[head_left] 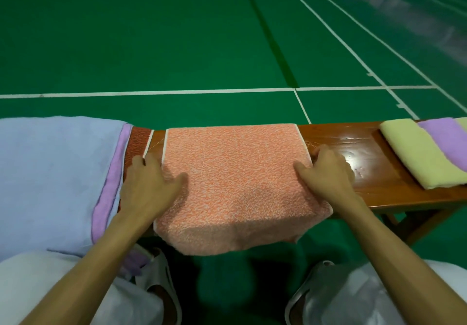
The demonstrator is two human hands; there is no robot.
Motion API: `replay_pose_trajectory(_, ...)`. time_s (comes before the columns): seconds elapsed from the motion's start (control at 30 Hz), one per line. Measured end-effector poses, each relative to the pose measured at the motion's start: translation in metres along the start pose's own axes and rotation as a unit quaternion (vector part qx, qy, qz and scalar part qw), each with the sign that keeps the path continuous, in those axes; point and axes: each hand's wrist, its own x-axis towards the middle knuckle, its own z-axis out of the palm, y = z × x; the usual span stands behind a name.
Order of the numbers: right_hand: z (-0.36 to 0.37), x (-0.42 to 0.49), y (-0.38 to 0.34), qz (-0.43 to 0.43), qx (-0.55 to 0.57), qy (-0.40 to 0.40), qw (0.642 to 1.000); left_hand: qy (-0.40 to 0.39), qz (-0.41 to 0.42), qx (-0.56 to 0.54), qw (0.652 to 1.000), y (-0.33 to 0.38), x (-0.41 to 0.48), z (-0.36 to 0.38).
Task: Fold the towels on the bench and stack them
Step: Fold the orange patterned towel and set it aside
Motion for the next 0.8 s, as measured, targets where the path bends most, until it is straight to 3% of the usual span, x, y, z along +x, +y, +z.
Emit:
replay_pose_trajectory(0.17, -0.001, -0.002, -0.006, -0.046, 0.038, -0.040, 0.997, -0.006, 0.058, -0.080, 0.995, 0.002, 0.002, 0.002)
replay_pose_trajectory(0.27, -0.017, -0.003, -0.011, -0.070, 0.180, -0.060, 0.979, 0.001, 0.062, -0.167, 0.984, 0.001, 0.005, -0.003)
replay_pose_trajectory(0.33, -0.029, -0.003, -0.013, -0.024, 0.348, -0.115, 0.930, -0.052, -0.008, -0.308, 0.950, 0.003, 0.006, -0.016)
replay_pose_trajectory(0.4, -0.038, -0.002, -0.009, -0.010, 0.477, -0.189, 0.858, -0.133, -0.062, -0.443, 0.884, 0.002, 0.008, -0.031)
replay_pose_trajectory(0.5, -0.046, 0.005, 0.004, -0.049, 0.517, -0.279, 0.808, -0.209, -0.035, -0.501, 0.839, -0.005, 0.010, -0.044)
replay_pose_trajectory(0.6, -0.053, 0.008, 0.013, -0.050, 0.500, -0.310, 0.807, -0.235, 0.004, -0.461, 0.856, -0.010, 0.010, -0.052)
replay_pose_trajectory(0.7, -0.056, 0.005, 0.017, -0.079, 0.417, -0.264, 0.866, -0.148, 0.043, -0.327, 0.932, -0.015, 0.011, -0.048)
replay_pose_trajectory(0.8, -0.055, 0.002, 0.021, -0.087, 0.359, -0.193, 0.909, -0.090, 0.083, -0.263, 0.957, -0.015, 0.011, -0.045)
